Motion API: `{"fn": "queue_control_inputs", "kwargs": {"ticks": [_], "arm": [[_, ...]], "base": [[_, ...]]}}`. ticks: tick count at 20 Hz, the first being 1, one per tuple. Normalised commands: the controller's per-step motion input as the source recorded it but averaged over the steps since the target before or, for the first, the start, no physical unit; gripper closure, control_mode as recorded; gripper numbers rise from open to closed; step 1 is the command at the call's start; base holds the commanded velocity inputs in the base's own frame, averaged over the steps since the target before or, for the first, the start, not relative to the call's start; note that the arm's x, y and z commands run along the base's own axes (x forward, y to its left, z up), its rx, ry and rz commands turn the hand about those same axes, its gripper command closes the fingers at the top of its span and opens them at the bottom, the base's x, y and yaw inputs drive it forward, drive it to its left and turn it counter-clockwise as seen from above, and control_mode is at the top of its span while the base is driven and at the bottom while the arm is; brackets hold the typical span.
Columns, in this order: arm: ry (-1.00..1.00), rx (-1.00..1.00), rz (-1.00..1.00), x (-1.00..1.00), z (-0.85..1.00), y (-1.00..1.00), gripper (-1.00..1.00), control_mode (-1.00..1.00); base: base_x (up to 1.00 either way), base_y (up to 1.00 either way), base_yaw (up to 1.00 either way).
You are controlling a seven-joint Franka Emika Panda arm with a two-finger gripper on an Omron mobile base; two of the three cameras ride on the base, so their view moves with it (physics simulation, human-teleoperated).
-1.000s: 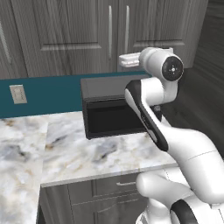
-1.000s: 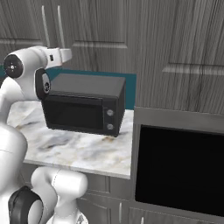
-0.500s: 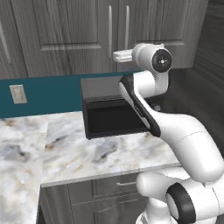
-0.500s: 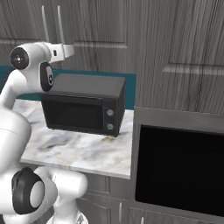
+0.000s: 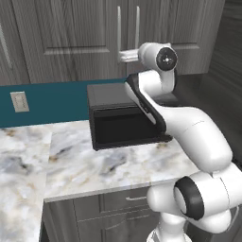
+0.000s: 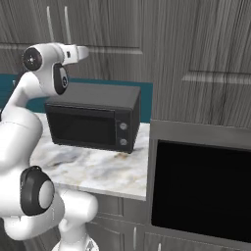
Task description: Open the cabinet, retrieve the rolling pin, and place it next to the meat on the cutting board to prepare for tenderizing.
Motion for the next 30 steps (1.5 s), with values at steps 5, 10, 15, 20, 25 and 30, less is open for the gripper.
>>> {"fn": "queue_control_inputs", "kwargs": {"ticks": [5, 10, 15, 20, 25, 30], "arm": [[0.01, 0.0, -0.03, 0.4, 0.0, 0.06, -1.0, -1.0], [0.02, 0.0, -0.01, 0.28, 0.0, 0.12, -1.0, -1.0], [0.06, 0.0, 0.0, 0.26, 0.0, 0.13, 1.0, -1.0], [0.0, 0.0, 0.0, 0.01, 0.0, 0.01, 1.0, -1.0], [0.0, 0.0, 0.02, 0.0, -0.01, 0.25, 1.0, -1.0], [0.0, 0.0, 0.02, -0.02, 0.0, 0.27, 1.0, -1.0]], "base": [[0.0, 0.0, 0.0], [0.0, 0.0, 0.0], [0.0, 0.0, 0.0], [0.0, 0.0, 0.0], [0.0, 0.0, 0.0], [0.0, 0.0, 0.0]]}}
